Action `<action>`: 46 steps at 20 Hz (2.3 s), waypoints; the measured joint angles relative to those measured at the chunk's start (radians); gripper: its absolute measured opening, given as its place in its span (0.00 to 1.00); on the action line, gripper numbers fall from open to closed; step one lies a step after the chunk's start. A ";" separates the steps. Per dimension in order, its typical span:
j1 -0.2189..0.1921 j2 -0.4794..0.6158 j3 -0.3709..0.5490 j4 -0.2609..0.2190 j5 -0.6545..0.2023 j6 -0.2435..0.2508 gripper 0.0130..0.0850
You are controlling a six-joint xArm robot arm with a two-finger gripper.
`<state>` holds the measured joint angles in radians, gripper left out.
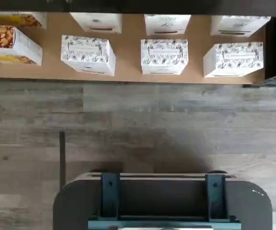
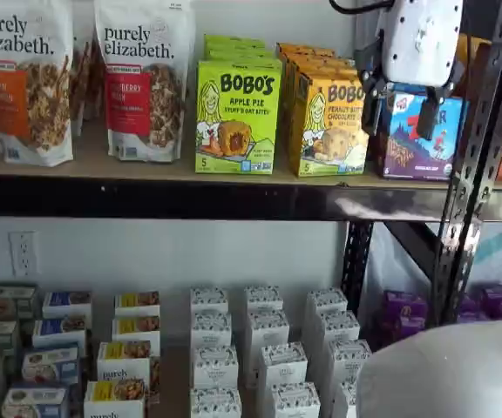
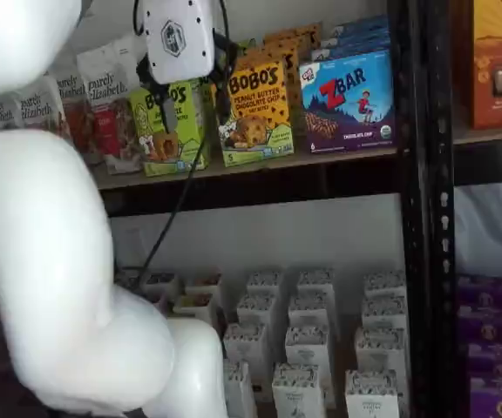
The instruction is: Pick up the orange box on the top shelf, the fifth box from the left
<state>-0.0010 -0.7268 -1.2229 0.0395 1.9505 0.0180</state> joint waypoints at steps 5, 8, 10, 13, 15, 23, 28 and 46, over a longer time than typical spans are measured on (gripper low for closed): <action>-0.033 -0.075 0.076 0.064 -0.131 -0.019 1.00; 0.053 -0.036 0.042 -0.020 -0.071 0.041 1.00; 0.159 0.009 0.008 -0.142 -0.004 0.100 1.00; 0.202 0.036 -0.001 -0.182 0.013 0.133 1.00; 0.161 0.042 0.003 -0.116 -0.025 0.123 1.00; 0.127 0.074 -0.008 -0.028 -0.109 0.117 1.00; 0.131 0.093 -0.025 -0.031 -0.118 0.121 1.00; 0.147 0.220 -0.111 -0.048 -0.189 0.133 1.00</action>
<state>0.1456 -0.5064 -1.3343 -0.0086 1.7611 0.1510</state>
